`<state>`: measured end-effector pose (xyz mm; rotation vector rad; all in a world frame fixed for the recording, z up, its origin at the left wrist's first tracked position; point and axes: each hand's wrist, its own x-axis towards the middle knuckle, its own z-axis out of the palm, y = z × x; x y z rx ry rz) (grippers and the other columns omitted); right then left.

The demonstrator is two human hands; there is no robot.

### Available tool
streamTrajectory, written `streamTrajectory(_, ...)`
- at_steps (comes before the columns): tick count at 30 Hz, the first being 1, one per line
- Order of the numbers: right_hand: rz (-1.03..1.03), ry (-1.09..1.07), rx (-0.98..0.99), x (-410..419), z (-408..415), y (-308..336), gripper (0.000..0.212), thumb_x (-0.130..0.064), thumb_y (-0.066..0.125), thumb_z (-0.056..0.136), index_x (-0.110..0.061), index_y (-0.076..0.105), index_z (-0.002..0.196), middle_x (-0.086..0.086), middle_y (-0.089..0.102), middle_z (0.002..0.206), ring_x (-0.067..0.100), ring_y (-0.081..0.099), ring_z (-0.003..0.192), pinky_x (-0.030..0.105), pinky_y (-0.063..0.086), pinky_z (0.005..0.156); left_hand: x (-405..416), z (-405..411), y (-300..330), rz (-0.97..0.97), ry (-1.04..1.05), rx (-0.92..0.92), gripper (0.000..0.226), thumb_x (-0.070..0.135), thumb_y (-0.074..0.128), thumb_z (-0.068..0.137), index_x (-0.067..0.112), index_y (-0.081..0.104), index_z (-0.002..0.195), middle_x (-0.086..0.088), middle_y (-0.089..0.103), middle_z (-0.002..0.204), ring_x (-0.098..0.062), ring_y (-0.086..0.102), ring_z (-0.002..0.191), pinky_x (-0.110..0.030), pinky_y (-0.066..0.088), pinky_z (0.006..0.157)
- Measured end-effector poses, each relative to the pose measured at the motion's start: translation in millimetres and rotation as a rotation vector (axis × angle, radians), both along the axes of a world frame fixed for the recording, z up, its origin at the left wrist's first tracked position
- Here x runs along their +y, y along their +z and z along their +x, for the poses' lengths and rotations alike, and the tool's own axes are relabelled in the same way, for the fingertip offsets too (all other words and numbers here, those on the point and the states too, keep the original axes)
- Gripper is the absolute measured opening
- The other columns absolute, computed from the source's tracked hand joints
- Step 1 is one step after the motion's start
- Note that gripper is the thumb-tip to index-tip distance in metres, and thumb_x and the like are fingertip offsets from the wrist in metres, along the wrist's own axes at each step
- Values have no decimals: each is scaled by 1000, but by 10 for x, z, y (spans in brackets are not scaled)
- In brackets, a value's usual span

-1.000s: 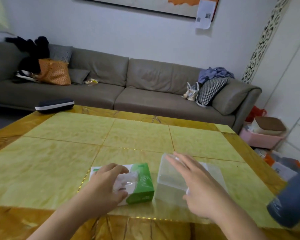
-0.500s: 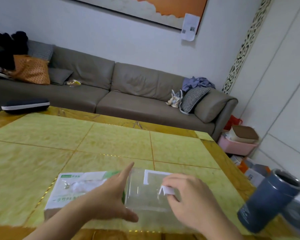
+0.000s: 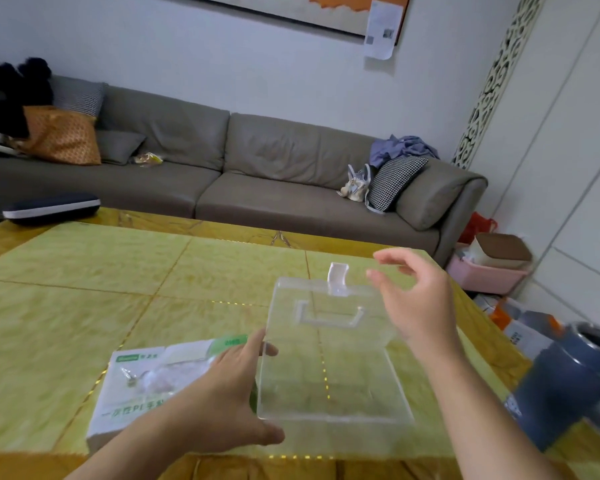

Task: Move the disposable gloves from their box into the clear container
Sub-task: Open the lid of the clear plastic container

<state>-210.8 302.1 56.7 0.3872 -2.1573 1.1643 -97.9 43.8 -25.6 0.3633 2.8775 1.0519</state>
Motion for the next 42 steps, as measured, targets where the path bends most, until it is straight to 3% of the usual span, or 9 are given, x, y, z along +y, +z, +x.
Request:
streamTrajectory(5,-256,-32,-256,163,112,-324,53,-72,59,90,-26,62,116,-13,67,112,15,64,112,24,51,92,15,-7,-1,13,25,-20,143,65,81,64,37,-22,159,37,21,153,6,21,142,-17,27,112)
streamTrajectory(10,-617,425,-611,325,114,-526,115,-83,86,50,-17,57,140,11,72,129,30,68,121,48,53,102,34,18,33,23,45,-18,141,63,82,65,34,-18,161,38,22,153,5,22,142,-16,28,109)
streamTrajectory(15,-719,295,-637,311,78,-565,65,-60,66,92,-10,62,133,15,73,125,29,73,113,57,55,99,45,42,56,19,34,-30,138,61,82,66,35,-13,162,35,23,152,3,23,142,-21,30,114)
streamTrajectory(20,-537,79,-859,197,9,-823,22,-16,62,106,4,69,108,22,75,110,34,77,87,51,65,79,43,48,69,13,41,-63,138,58,82,70,33,-18,162,37,16,157,3,15,148,-21,25,118)
streamTrajectory(22,-423,50,-911,176,24,-852,18,-9,62,104,8,68,102,24,76,103,34,78,82,53,61,89,43,40,71,6,46,-63,137,58,82,71,31,-16,162,34,15,159,3,14,149,-21,24,119)
streamTrajectory(27,-340,33,-935,120,70,-828,24,-28,57,108,-7,67,104,12,81,96,33,79,87,56,56,99,35,12,78,-79,62,-5,127,58,82,71,28,2,164,17,18,164,-7,11,154,-26,22,123)
streamTrajectory(31,-262,-8,-933,198,61,-855,41,-52,55,104,-16,75,109,3,81,98,28,79,89,55,58,96,-77,137,297,-49,59,-2,120,57,88,67,42,13,159,34,22,141,7,29,132,-15,30,106)
streamTrajectory(37,81,-278,-678,75,275,-521,30,-37,54,104,-10,67,101,10,71,99,26,62,85,40,52,78,-763,266,524,-69,269,139,46,36,76,90,39,56,131,25,54,122,7,53,110,-18,48,96)
streamTrajectory(42,512,-306,-493,-364,560,-331,35,-39,49,105,-19,55,134,-1,55,125,16,49,103,35,45,80,-1039,358,343,-282,373,61,14,43,71,92,40,65,105,19,58,99,2,55,88,-19,47,75)
